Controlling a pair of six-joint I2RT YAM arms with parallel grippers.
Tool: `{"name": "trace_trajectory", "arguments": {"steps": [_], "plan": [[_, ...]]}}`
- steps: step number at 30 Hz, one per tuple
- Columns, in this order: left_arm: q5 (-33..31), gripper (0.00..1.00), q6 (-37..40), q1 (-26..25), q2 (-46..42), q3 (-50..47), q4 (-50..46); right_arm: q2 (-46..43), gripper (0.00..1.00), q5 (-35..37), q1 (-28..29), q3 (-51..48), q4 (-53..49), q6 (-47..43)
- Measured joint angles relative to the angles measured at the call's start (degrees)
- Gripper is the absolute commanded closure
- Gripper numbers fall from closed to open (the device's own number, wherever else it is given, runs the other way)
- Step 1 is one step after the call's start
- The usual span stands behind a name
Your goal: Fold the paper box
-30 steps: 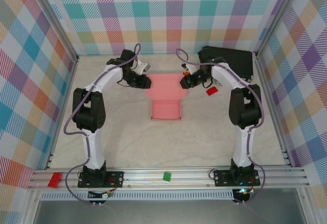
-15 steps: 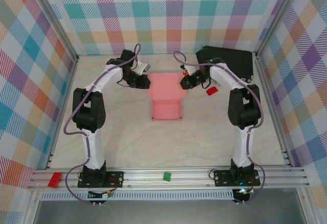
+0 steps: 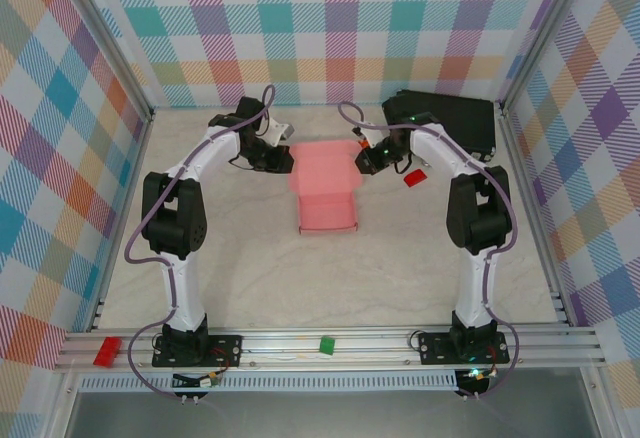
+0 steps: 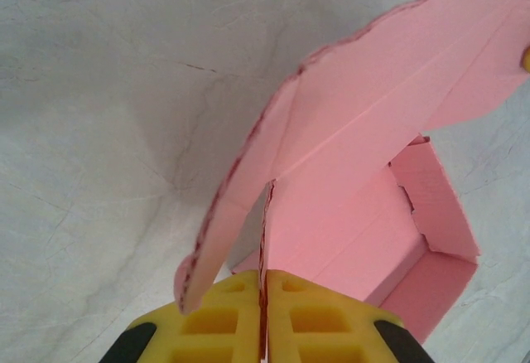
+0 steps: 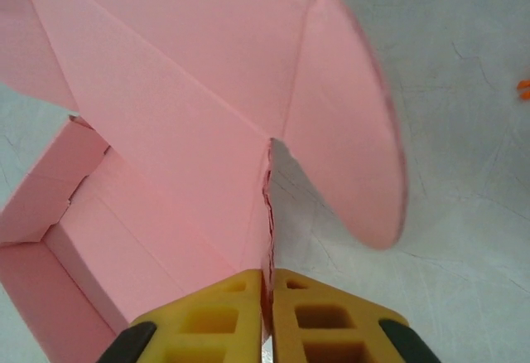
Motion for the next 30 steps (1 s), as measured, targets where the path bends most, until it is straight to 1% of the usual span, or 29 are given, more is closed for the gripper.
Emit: {"name": "trace_trajectory", "arguments": {"steps": [5,11,16,25,30], "plan": [[-0.9,0.94,-1.22,-0.07,-1.01,0.0,1.6,-2.6,0.93,1.22,0.59,-2.1,2.19,1.95],[-3.13,0.96,-3.19,-0.9,-4.09,-1.64,5.09,-6.58,0.94,3.67,1.55,-6.58,7.98,5.03],[-5.9,0.96,-5.77,-1.86,-6.16,-4.96,9.11,-9.09,0.95,7.69,3.06,-11.06,13.77,8.17],[-11.54,0.98,-10.16,-3.48,-7.48,-11.23,17.25,-9.62,0.96,16.0,6.1,-16.39,22.95,13.97],[-14.62,0.99,-12.15,-4.68,-10.8,-16.15,22.47,-12.2,0.96,20.44,8.0,-21.51,28.74,16.48]]}}
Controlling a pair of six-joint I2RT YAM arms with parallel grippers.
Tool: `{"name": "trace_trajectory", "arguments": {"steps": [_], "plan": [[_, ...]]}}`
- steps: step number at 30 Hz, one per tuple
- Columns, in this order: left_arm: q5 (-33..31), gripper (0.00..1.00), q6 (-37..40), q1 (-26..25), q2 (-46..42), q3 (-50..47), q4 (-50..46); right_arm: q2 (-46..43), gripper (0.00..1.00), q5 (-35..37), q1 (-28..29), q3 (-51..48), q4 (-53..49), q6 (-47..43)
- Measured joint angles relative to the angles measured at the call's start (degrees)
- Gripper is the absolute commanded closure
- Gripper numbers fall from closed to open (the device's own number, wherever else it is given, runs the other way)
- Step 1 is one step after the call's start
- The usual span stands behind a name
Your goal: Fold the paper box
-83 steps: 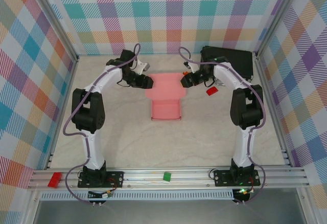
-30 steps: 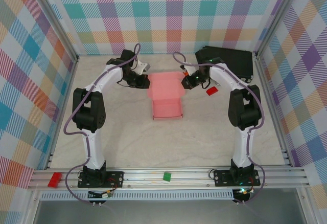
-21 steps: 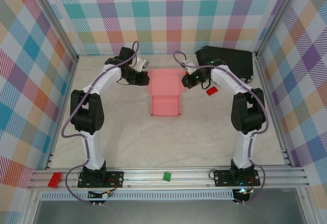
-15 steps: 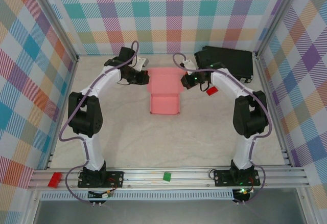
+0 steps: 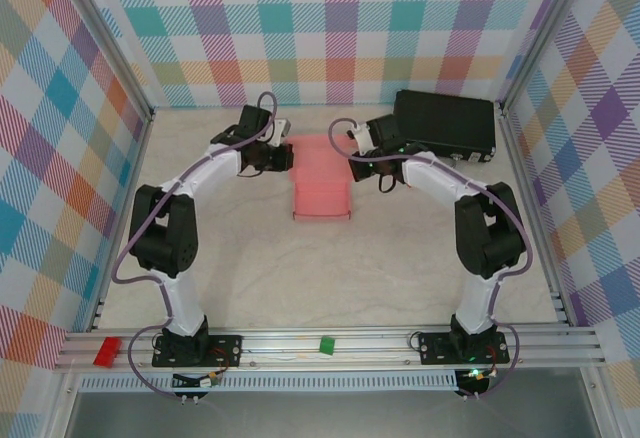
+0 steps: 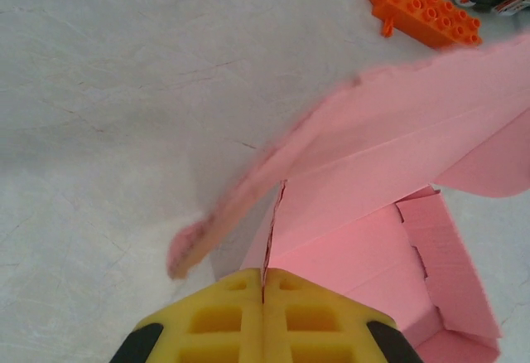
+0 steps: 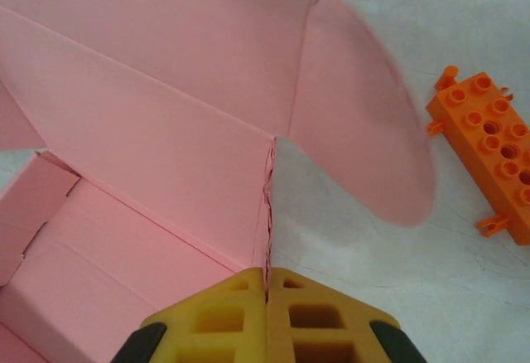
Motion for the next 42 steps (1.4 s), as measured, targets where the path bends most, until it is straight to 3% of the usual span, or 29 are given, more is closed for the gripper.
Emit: {"name": "trace_trajectory", "arguments": {"steps": [19,42], "plan": [[-8.81,1.0,-8.61,-3.82,-8.72,-18.38,21.22,-4.76,0.97,16.92,7.21,-11.63,14.71,6.95],[-15.26,0.97,-13.84,-6.99,-13.66,-30.16,34.86,-7.56,0.98,27.78,12.72,-20.0,24.02,13.16]]}}
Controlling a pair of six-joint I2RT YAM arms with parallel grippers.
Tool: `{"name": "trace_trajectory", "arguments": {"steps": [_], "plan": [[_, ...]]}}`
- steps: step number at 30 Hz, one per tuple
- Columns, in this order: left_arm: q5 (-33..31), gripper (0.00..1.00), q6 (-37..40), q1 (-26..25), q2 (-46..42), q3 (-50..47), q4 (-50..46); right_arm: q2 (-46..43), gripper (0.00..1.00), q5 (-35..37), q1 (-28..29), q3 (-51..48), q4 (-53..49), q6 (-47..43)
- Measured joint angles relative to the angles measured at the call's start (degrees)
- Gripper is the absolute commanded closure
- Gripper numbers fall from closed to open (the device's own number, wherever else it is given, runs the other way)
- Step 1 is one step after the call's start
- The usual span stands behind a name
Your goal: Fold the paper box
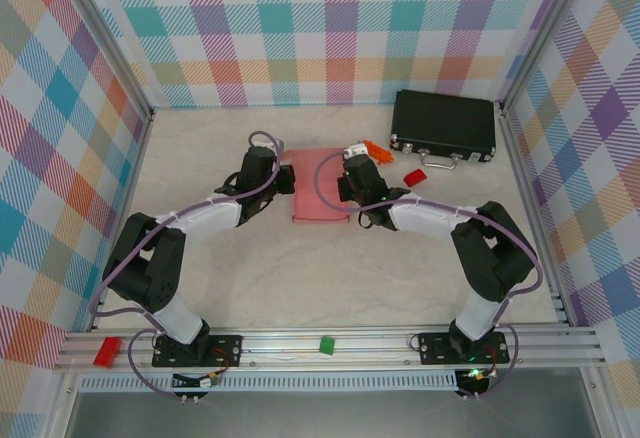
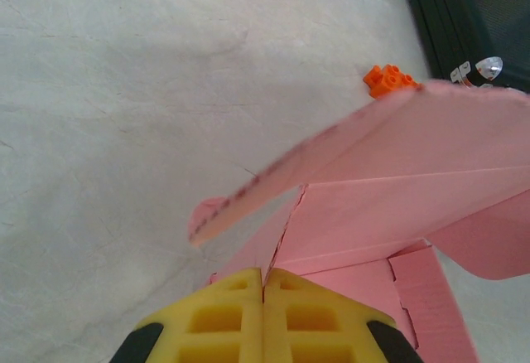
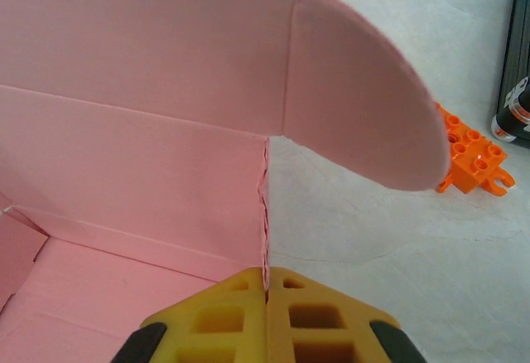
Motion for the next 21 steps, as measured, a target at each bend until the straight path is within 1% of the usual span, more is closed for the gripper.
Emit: {"name": "trace_trajectory", "arguments": {"steps": [9,20,21], "plan": [[-1.92,1.0,-1.16,-0.98,-1.42,-4.42,5.64,-0.07,0.98,5.05,2.64,-3.13,4.96,2.29],[-6.12,1.0,-2.12,-3.08,-2.56,-8.9,11.58,0.07,0.98,9.62,4.98,-5.33,8.52,2.91],[-6.56,0.98,-2.14,-3.32,-2.62,-9.05,11.8,0.11,0.98,9.97,5.14,-5.33,8.52,2.95]]}}
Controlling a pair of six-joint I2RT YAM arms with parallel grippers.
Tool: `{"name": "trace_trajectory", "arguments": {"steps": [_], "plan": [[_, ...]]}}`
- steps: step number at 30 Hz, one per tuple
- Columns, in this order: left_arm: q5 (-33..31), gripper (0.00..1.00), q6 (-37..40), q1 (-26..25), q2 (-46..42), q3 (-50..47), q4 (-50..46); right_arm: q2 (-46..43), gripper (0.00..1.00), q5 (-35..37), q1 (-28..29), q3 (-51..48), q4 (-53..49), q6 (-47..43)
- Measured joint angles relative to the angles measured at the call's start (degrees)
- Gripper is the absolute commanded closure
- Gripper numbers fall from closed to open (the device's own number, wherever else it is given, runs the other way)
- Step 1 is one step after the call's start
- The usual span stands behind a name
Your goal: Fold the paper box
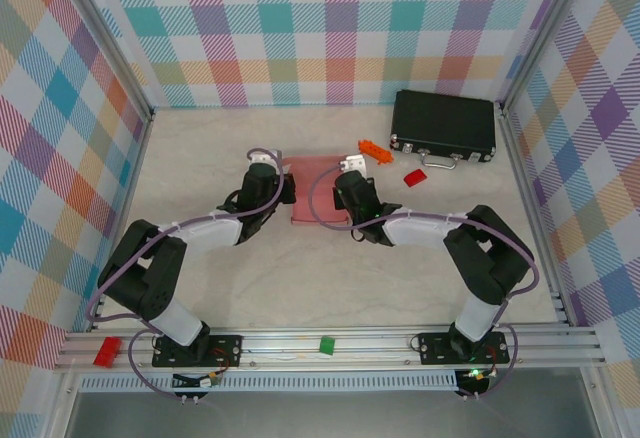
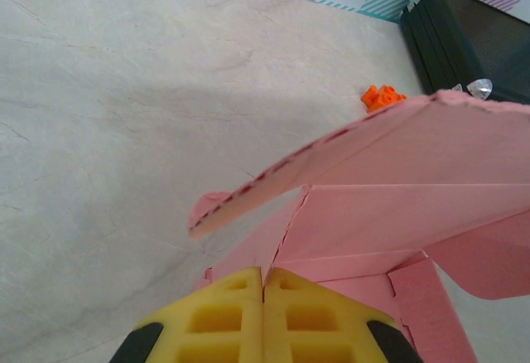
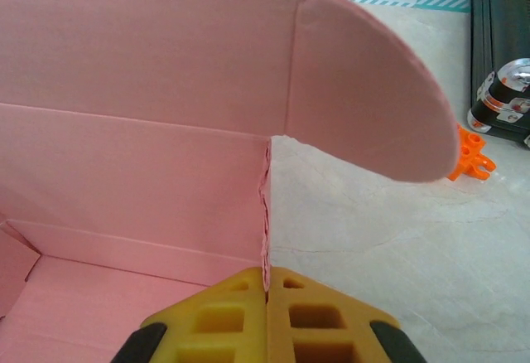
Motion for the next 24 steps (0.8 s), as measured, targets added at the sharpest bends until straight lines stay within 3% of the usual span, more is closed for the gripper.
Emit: {"name": "trace_trajectory", "arguments": {"steps": [24], "plan": [[-1.66,0.84,-3.02,-1.92,-2.47,-6.21,2.56,0.63,1.0,5.46,3.3,-2.62,2.12,2.38]]}}
